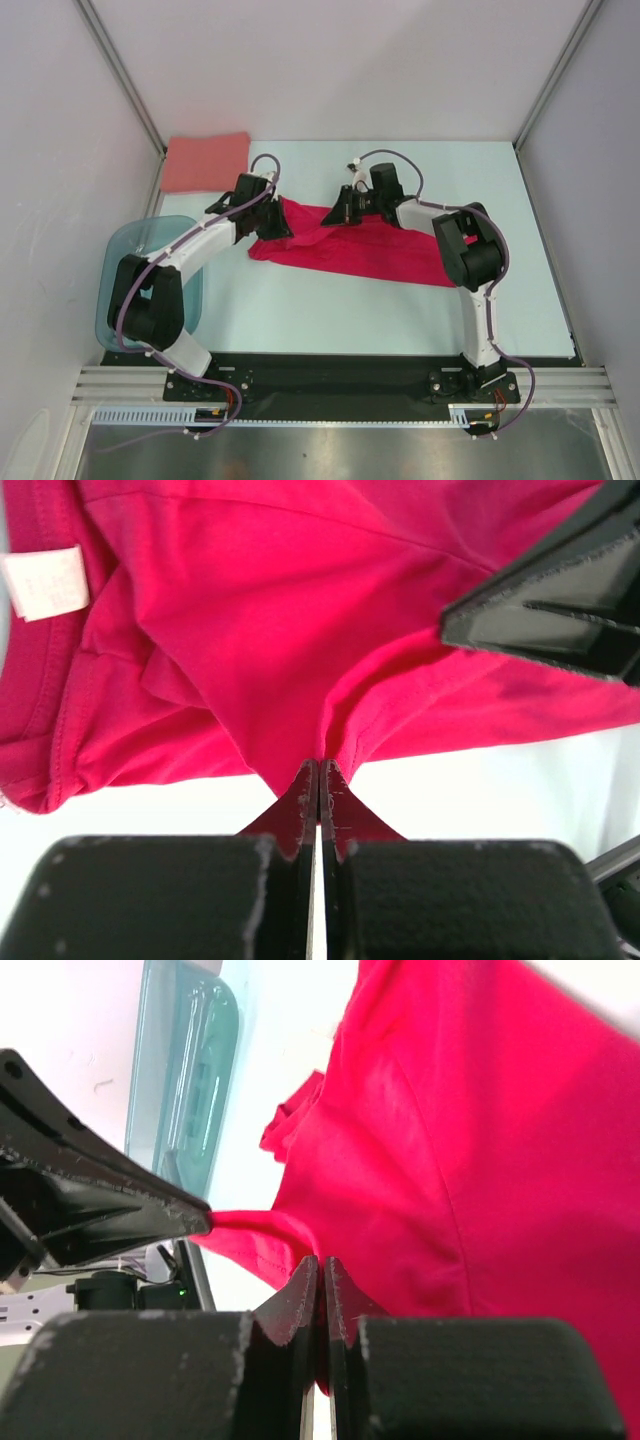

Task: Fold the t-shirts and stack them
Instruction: Fold the tshirt

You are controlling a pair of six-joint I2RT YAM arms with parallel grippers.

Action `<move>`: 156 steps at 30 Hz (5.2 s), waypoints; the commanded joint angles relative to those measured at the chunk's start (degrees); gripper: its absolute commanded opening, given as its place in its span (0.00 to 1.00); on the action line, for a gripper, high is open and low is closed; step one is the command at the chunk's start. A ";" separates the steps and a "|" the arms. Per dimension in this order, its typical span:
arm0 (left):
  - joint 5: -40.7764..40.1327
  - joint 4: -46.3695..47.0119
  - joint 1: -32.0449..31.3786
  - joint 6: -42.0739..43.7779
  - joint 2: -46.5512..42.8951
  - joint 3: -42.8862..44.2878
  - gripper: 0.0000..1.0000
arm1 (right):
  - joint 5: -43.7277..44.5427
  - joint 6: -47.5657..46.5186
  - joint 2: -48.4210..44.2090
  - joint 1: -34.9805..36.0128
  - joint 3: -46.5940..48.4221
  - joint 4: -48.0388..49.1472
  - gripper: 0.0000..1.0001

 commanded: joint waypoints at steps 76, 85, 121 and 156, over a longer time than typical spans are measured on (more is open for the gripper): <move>-23.05 -16.19 3.20 1.50 20.89 31.55 0.46 | 24.25 -3.10 -6.36 -0.52 -5.83 0.38 0.44; -10.42 -6.99 2.15 -3.16 3.65 11.00 0.59 | 38.34 -11.05 -23.60 -10.94 -7.65 -25.70 0.64; -10.40 4.12 1.62 -11.34 11.98 3.15 0.23 | 28.48 -11.75 -41.63 -35.76 -29.82 -22.10 0.68; -17.79 -11.09 1.45 -3.69 8.47 13.00 0.31 | 38.34 -10.26 -25.47 -41.04 -20.42 -16.66 0.51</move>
